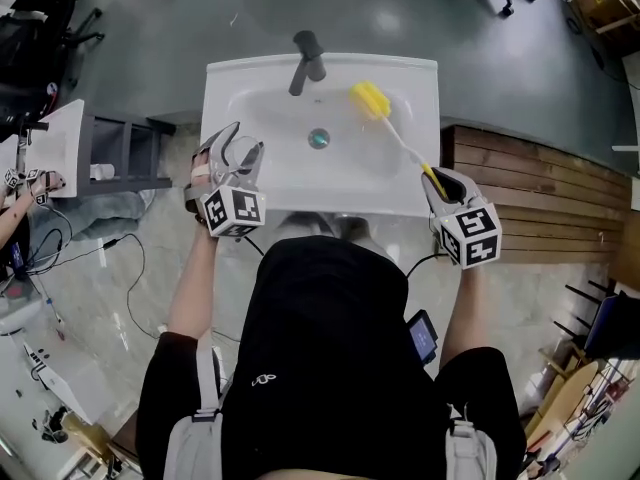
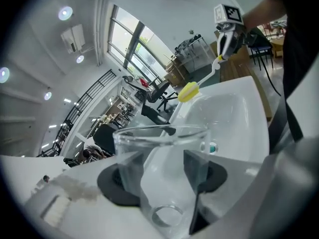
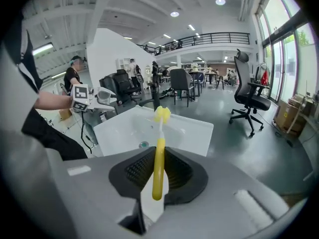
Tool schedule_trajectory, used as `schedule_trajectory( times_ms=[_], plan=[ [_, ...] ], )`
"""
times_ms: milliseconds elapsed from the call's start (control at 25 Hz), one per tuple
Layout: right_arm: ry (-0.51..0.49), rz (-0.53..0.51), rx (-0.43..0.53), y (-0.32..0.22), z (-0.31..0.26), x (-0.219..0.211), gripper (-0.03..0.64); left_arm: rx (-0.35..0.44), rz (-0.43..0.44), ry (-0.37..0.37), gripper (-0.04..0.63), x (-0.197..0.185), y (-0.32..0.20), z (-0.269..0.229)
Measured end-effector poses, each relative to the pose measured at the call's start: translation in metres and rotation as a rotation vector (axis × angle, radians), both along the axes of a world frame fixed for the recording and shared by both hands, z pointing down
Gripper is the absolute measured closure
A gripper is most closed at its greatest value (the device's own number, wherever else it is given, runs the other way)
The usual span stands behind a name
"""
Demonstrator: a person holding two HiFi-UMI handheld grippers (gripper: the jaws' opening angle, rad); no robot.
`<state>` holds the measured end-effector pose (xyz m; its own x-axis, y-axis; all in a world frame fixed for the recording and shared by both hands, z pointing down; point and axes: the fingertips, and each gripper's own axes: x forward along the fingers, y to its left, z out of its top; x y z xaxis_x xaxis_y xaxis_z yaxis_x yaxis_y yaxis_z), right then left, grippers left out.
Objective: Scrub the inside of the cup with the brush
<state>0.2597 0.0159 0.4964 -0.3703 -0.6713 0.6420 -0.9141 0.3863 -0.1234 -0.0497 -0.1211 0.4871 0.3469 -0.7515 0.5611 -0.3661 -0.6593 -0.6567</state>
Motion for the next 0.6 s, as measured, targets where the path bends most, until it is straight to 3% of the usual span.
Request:
schedule_trajectory(
  times_ms=[600],
  plan=[
    [0.066, 0.340, -0.035, -0.020, 0.046, 0.044, 0.563, -0.057, -0.102, 0.186, 0.321, 0.004, 0.003, -0.002]
  ],
)
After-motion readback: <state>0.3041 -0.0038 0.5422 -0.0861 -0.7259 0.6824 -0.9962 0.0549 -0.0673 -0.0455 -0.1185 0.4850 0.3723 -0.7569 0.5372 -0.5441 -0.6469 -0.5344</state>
